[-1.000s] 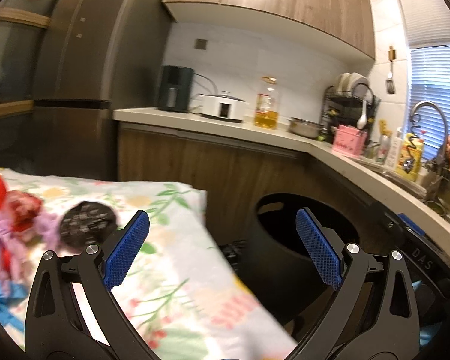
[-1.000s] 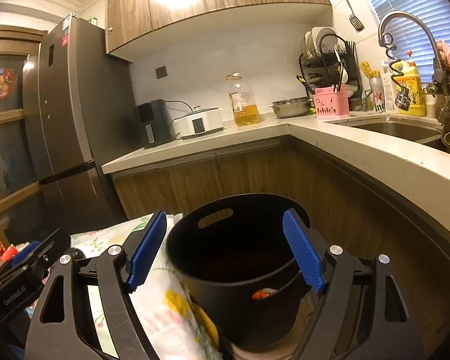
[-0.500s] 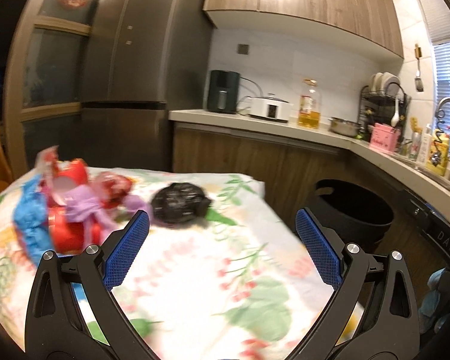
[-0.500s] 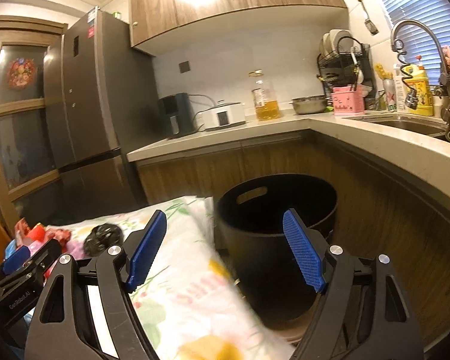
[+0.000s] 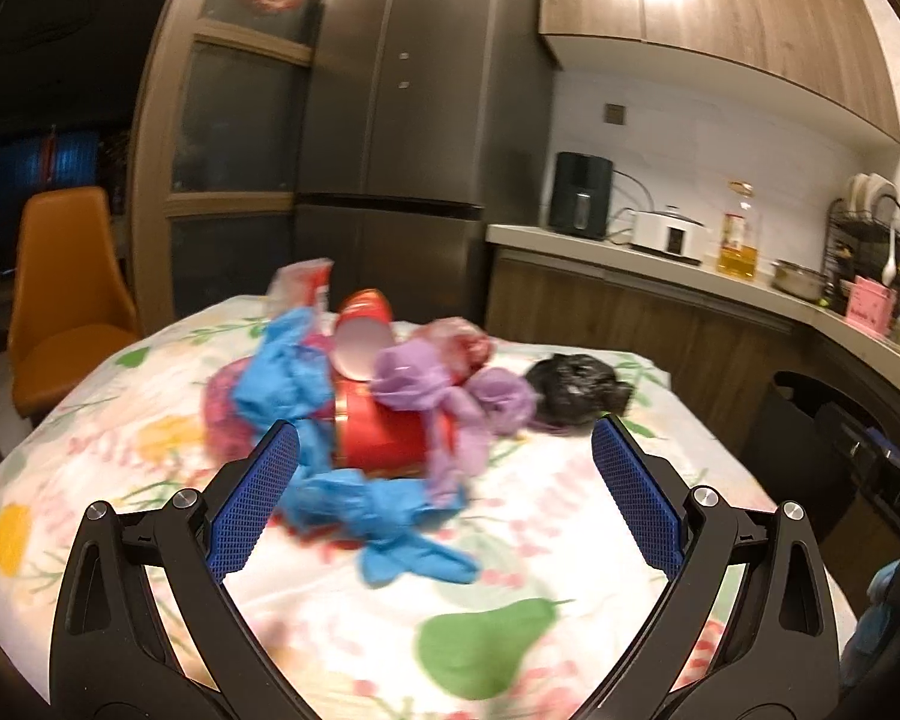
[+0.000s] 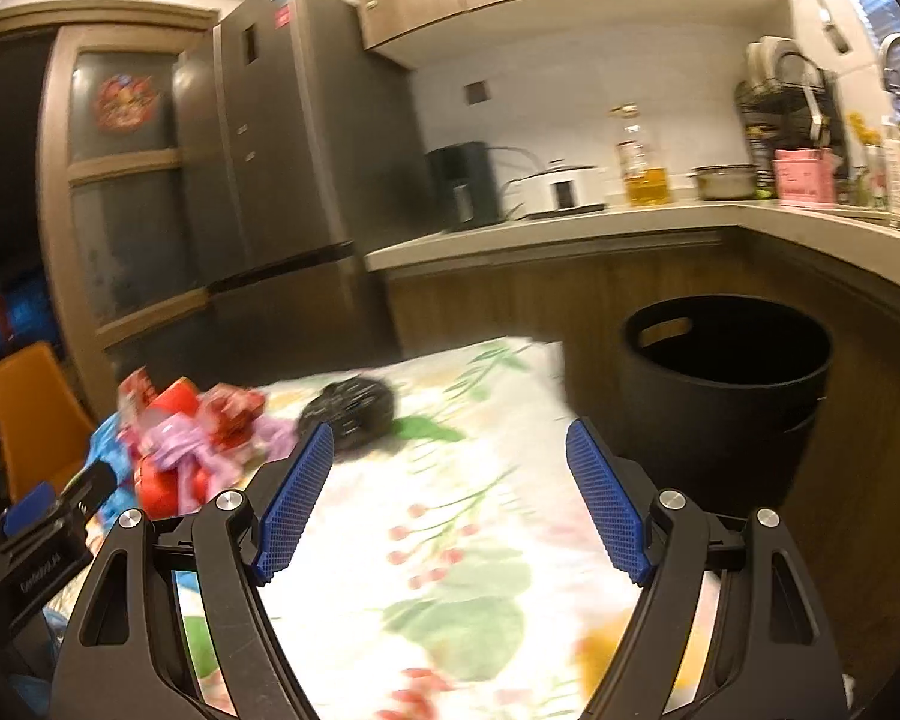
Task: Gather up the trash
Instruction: 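Move both tools back over the pile of bags on the sheet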
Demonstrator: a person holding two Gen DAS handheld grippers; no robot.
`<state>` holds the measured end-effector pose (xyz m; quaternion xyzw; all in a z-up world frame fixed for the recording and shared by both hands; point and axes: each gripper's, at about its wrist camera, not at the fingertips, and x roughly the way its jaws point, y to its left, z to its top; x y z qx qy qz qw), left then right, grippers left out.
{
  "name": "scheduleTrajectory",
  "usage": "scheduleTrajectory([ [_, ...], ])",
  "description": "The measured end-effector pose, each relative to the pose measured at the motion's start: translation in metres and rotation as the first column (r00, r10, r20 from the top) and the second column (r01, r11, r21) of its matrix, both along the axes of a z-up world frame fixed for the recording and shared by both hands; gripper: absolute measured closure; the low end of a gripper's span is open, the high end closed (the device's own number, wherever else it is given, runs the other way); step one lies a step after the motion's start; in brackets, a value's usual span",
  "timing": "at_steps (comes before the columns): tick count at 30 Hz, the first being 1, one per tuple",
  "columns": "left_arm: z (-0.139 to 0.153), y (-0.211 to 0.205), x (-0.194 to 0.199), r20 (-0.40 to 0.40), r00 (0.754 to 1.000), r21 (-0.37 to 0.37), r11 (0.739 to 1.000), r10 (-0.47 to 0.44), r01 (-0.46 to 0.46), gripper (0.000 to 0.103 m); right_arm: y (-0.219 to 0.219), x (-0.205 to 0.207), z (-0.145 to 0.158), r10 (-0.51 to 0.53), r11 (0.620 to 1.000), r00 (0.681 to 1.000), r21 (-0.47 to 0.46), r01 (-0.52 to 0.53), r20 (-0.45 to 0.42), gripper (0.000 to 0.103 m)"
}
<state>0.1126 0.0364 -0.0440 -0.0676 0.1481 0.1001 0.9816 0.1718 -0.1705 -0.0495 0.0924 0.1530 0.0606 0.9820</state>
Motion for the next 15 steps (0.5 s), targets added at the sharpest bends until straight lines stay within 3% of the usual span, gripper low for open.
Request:
scheduleTrajectory([
  [7, -0.002, 0.028, -0.011, -0.007, 0.999, -0.014, 0.999, 0.052, -0.052, 0.007, 0.048, 0.006, -0.015, 0.122, 0.992, 0.992, -0.012, -0.123, -0.041, 0.025],
  [15, -0.002, 0.063, -0.018, -0.007, 0.993, -0.035, 0.992, 0.12, -0.121, 0.007, 0.118, 0.019, -0.044, 0.276, 0.957, 0.953, -0.052, -0.284, -0.129, 0.03],
])
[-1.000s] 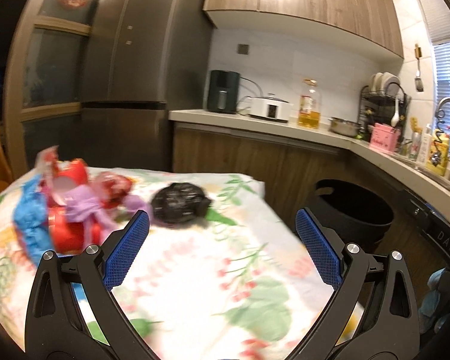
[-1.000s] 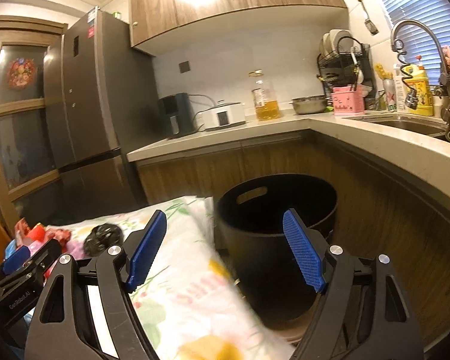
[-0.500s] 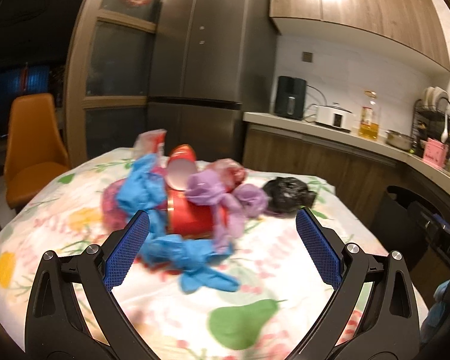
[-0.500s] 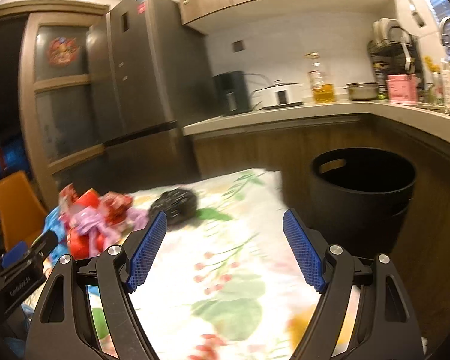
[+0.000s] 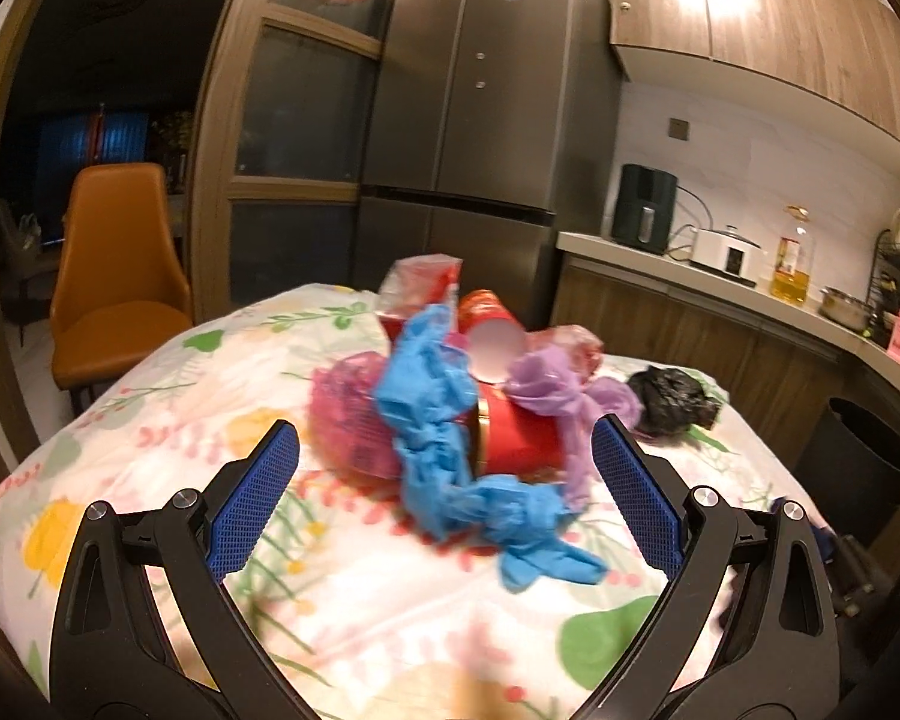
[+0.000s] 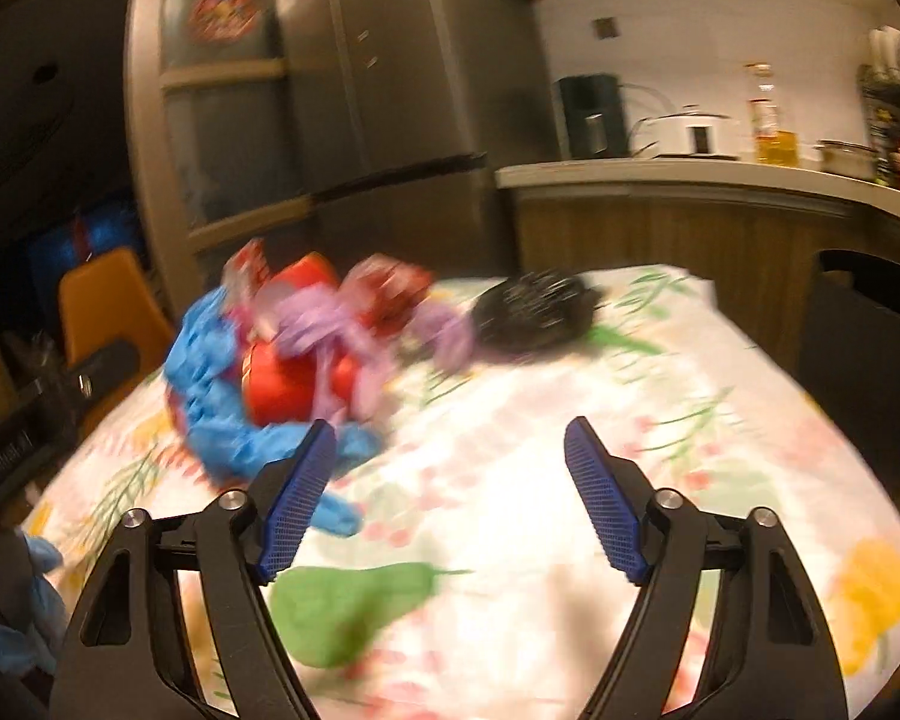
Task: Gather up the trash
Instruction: 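Move both tools back over the pile of bags on the sheet, then grasp a blue glove with the left tool while the right tool grasps another blue glove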
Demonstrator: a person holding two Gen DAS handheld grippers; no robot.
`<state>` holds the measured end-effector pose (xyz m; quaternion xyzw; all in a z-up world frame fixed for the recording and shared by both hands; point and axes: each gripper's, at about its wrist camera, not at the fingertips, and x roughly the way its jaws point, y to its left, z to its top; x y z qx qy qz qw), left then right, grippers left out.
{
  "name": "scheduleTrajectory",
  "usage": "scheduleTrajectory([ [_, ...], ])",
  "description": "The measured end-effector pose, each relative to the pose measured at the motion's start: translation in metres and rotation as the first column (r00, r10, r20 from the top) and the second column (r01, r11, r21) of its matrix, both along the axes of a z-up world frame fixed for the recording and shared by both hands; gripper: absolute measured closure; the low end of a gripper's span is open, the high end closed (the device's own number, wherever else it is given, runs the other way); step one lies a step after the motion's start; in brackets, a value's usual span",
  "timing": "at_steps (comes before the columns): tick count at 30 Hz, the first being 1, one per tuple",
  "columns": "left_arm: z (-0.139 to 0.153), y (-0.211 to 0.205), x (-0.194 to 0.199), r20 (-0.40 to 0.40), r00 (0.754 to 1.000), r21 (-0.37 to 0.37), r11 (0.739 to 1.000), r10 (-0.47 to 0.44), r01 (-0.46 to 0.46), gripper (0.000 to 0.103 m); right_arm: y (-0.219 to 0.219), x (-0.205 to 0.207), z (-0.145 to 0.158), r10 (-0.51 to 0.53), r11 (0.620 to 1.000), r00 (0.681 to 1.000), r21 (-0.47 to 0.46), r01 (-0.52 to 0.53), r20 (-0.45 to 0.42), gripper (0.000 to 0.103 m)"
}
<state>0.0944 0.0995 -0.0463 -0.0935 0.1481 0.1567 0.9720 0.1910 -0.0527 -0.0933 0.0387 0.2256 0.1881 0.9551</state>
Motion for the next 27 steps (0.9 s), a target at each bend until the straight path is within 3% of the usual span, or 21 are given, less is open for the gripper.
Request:
scheduleTrajectory([
  [5, 0.0, 0.024, 0.001, -0.005, 0.999, -0.024, 0.999, 0.042, -0.042, 0.007, 0.039, 0.009, -0.007, 0.107, 0.994, 0.994, -0.026, -0.108, -0.037, 0.031],
  [11, 0.002, 0.044, 0.011, -0.007, 0.998, -0.017, 0.998, 0.055, -0.055, 0.007, 0.066, 0.021, -0.015, 0.16, 0.985, 0.984, -0.046, -0.164, -0.084, 0.039],
  [17, -0.001, 0.05, 0.034, -0.03, 0.999, -0.019, 0.999, 0.025, -0.026, 0.009, 0.081, 0.033, -0.029, 0.2, 0.973, 0.966, -0.078, -0.215, -0.164, 0.065],
  [19, -0.003, 0.05, 0.043, -0.041, 0.999, -0.024, 1.0, 0.01, -0.011, 0.011, 0.082, 0.035, -0.03, 0.212, 0.971, 0.961, -0.074, -0.227, -0.177, 0.085],
  [22, -0.006, 0.05, 0.055, -0.062, 0.998, -0.037, 0.999, -0.025, 0.023, 0.015, 0.079, 0.034, -0.03, 0.221, 0.97, 0.958, -0.057, -0.234, -0.182, 0.098],
  [27, -0.011, 0.055, 0.074, -0.11, 0.992, -0.092, 0.994, -0.07, 0.06, 0.032, 0.059, 0.017, -0.013, 0.205, 0.976, 0.973, -0.049, -0.211, -0.111, 0.101],
])
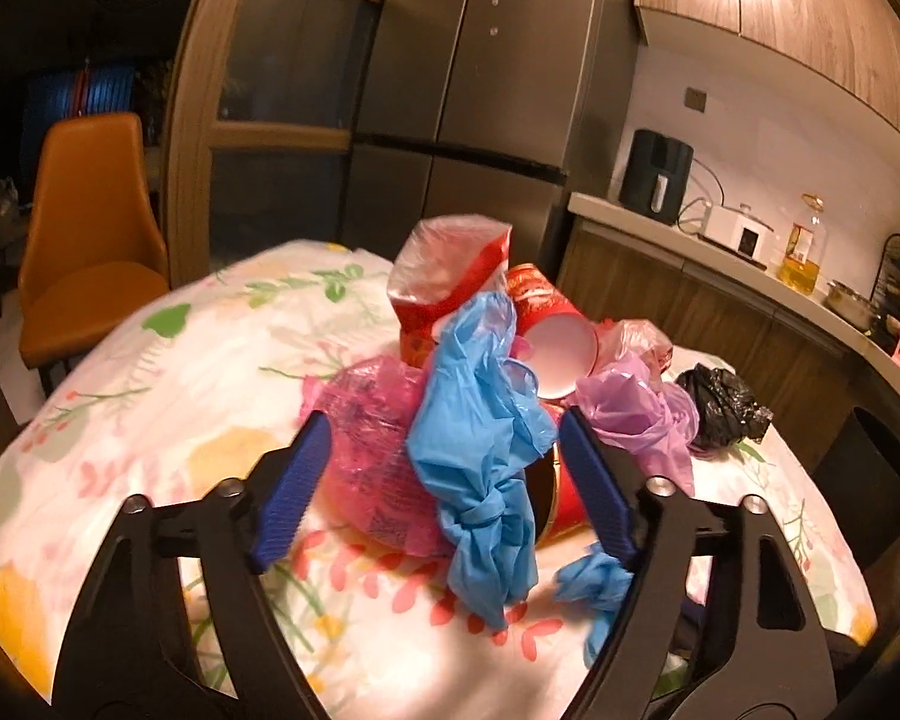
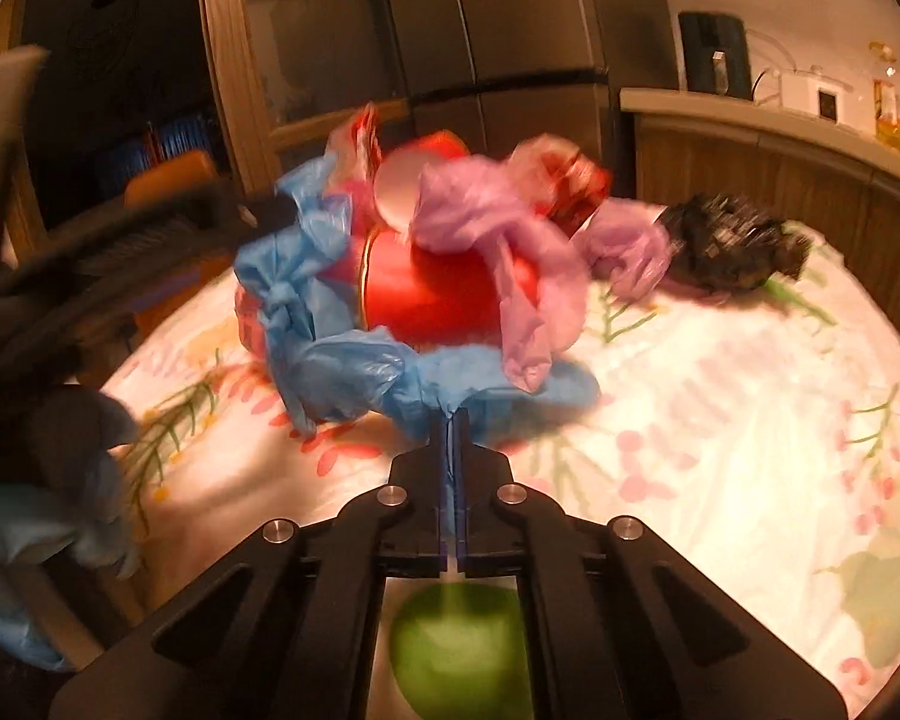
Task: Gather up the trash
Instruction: 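Grasp a blue glove with the left tool while the right tool grasps another blue glove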
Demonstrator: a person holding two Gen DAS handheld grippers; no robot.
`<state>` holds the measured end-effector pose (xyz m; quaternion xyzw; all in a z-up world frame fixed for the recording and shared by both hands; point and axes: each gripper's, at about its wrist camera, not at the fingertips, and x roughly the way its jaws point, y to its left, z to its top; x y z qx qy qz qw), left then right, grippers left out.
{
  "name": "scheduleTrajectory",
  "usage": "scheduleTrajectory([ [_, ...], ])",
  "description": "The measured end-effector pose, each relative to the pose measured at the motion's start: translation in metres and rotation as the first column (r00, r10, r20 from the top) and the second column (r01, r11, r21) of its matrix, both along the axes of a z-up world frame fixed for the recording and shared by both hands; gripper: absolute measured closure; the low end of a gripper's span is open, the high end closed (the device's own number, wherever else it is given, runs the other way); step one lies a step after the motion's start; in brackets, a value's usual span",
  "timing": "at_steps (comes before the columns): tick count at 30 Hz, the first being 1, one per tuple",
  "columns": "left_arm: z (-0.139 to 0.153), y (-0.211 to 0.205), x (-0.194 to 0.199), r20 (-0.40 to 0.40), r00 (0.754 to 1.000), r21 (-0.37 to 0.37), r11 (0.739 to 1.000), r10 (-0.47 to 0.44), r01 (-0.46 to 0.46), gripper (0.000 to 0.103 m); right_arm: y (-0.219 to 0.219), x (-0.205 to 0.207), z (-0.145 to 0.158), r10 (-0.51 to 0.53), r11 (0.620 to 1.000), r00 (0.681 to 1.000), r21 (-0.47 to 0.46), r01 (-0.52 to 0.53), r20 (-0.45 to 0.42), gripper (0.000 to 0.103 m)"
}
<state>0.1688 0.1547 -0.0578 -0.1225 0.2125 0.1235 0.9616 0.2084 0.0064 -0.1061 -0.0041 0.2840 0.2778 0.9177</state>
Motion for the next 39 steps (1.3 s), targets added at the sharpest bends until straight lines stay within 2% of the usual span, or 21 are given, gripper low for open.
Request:
scheduleTrajectory([
  [2, -0.004, 0.0, 0.007, -0.033, 0.999, -0.006, 1.0, -0.016, 0.016, 0.042, -0.01, -0.006, 0.007, -0.012, 1.0, 1.0, 0.011, 0.012, 0.018, 0.101],
  [7, -0.01, -0.002, 0.015, -0.085, 0.995, -0.023, 0.999, -0.042, 0.041, 0.077, -0.033, -0.015, 0.02, -0.051, 0.998, 0.998, 0.038, 0.05, 0.038, 0.101],
  [9, -0.01, -0.002, 0.012, -0.084, 0.995, -0.035, 0.998, -0.053, 0.051, 0.08, -0.042, -0.018, 0.025, -0.066, 0.997, 0.997, 0.049, 0.064, 0.046, 0.102],
  [12, -0.009, -0.004, 0.008, -0.077, 0.995, -0.049, 0.997, -0.067, 0.064, 0.081, -0.05, -0.023, 0.03, -0.082, 0.995, 0.995, 0.066, 0.078, 0.053, 0.102],
  [16, -0.008, -0.012, -0.001, -0.084, 0.993, -0.028, 0.997, -0.077, 0.075, 0.093, -0.059, -0.028, 0.036, -0.096, 0.993, 0.993, 0.079, 0.091, 0.068, 0.102],
  [24, 0.016, -0.019, -0.042, -0.002, 0.999, -0.04, 0.998, -0.054, 0.054, 0.097, -0.079, -0.043, 0.051, -0.121, 0.987, 0.987, 0.113, 0.11, 0.102, 0.102],
  [30, 0.033, -0.028, -0.058, 0.039, 0.997, -0.028, 0.997, -0.067, 0.068, 0.097, -0.096, -0.052, 0.059, -0.148, 0.982, 0.981, 0.133, 0.132, 0.123, 0.102],
  [39, 0.051, -0.072, -0.062, 0.083, 0.983, 0.008, 0.987, -0.163, 0.163, 0.097, -0.125, -0.059, 0.071, -0.204, 0.97, 0.967, 0.164, 0.178, 0.154, 0.102],
])
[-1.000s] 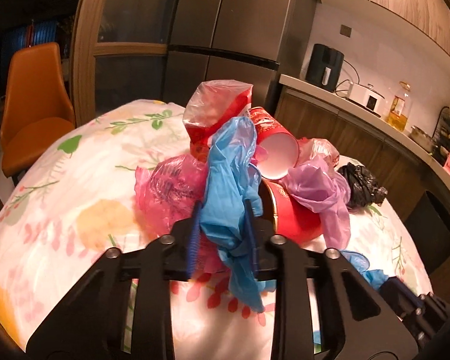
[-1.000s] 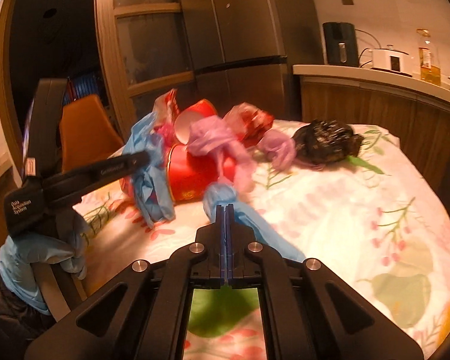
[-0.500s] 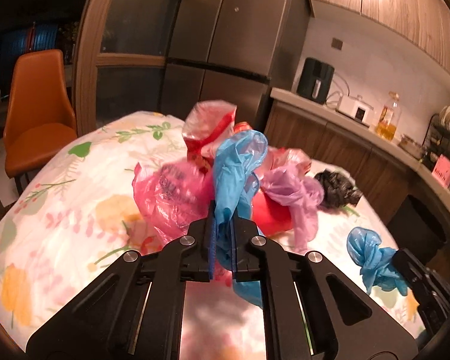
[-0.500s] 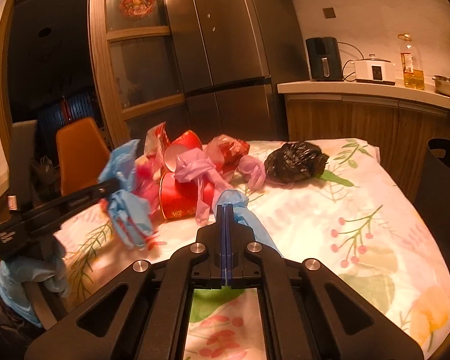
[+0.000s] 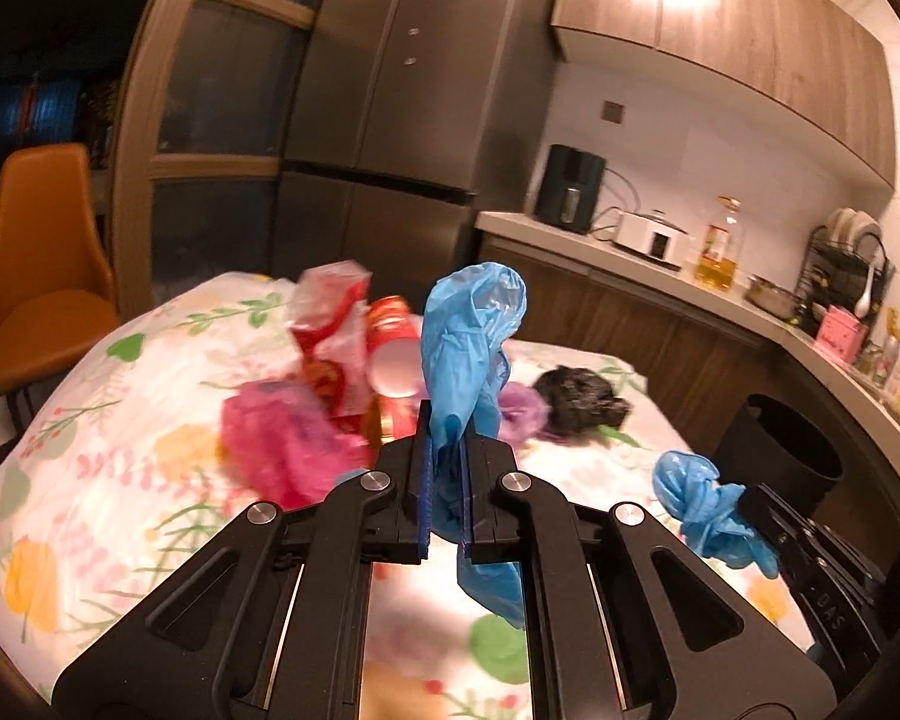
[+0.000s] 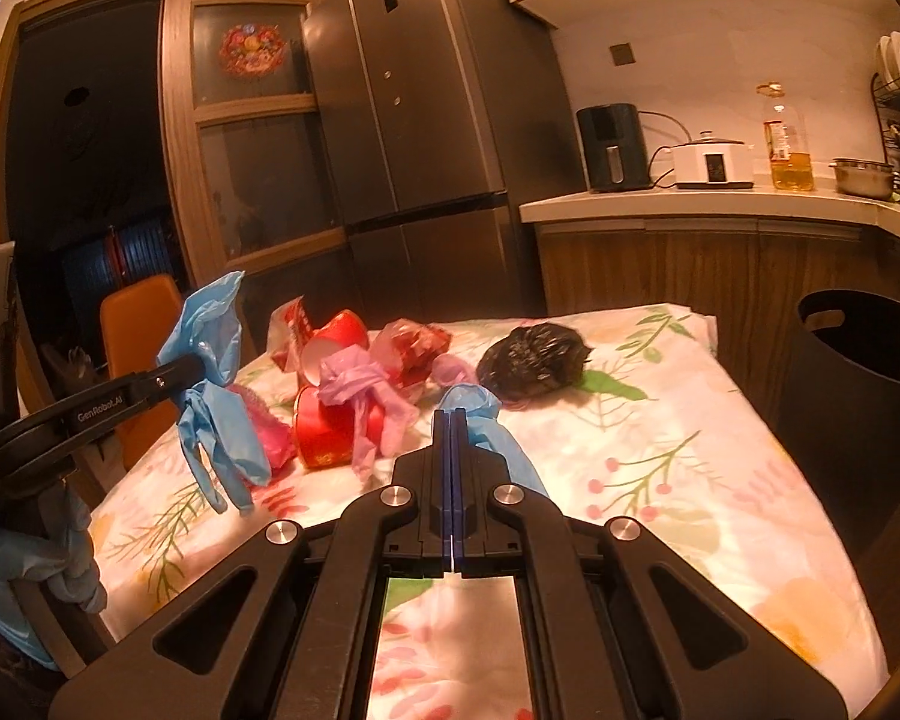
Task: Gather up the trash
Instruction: 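Grasp a blue glove with the left tool while the right tool grasps another blue glove, then carry both blue gloves over the black trash bin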
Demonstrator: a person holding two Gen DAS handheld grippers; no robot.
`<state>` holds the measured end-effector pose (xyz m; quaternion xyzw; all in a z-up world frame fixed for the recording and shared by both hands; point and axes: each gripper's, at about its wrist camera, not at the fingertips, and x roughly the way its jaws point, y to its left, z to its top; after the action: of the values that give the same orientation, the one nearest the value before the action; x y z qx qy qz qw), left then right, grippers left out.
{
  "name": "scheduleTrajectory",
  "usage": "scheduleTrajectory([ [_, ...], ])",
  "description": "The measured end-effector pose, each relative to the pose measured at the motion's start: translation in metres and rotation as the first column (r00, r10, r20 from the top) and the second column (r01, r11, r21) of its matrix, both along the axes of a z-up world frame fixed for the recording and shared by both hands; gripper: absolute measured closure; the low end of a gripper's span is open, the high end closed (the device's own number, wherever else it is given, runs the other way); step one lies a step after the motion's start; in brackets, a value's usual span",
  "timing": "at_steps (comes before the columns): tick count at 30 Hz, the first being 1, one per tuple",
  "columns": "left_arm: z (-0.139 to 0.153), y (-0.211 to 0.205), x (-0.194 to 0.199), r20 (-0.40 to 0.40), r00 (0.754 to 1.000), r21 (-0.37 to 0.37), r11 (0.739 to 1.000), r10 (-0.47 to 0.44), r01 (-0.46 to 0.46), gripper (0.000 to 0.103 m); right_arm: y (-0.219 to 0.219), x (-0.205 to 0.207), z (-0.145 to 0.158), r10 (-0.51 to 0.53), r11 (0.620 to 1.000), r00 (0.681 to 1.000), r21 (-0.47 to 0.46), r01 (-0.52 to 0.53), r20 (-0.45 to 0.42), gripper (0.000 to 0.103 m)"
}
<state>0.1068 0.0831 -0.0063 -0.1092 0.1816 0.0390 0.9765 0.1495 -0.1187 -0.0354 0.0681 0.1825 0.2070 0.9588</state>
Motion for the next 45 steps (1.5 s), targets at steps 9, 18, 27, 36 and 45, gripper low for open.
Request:
scheduleTrajectory([
  [9, 0.005, -0.064, 0.023, 0.009, 0.989, 0.026, 0.989, -0.145, 0.145, 0.097, -0.036, -0.002, 0.016, -0.083, 0.996, 0.995, -0.004, 0.084, 0.055, 0.102],
  [18, 0.013, -0.126, 0.052, 0.019, 0.964, 0.05, 0.963, -0.267, 0.266, 0.097, -0.079, 0.005, 0.031, -0.193, 0.981, 0.975, -0.002, 0.194, 0.108, 0.102],
  [27, 0.033, -0.183, 0.079, 0.07, 0.924, 0.066, 0.926, -0.377, 0.372, 0.097, -0.127, 0.022, 0.055, -0.323, 0.944, 0.929, -0.003, 0.329, 0.182, 0.102],
  [36, 0.049, -0.239, 0.117, 0.103, 0.884, 0.076, 0.889, -0.457, 0.451, 0.097, -0.181, 0.039, 0.068, -0.46, 0.881, 0.856, -0.005, 0.474, 0.235, 0.102],
  [45, 0.05, -0.291, 0.151, 0.114, 0.852, 0.078, 0.86, -0.511, 0.505, 0.097, -0.218, 0.056, 0.07, -0.537, 0.832, 0.803, 0.008, 0.554, 0.257, 0.102],
])
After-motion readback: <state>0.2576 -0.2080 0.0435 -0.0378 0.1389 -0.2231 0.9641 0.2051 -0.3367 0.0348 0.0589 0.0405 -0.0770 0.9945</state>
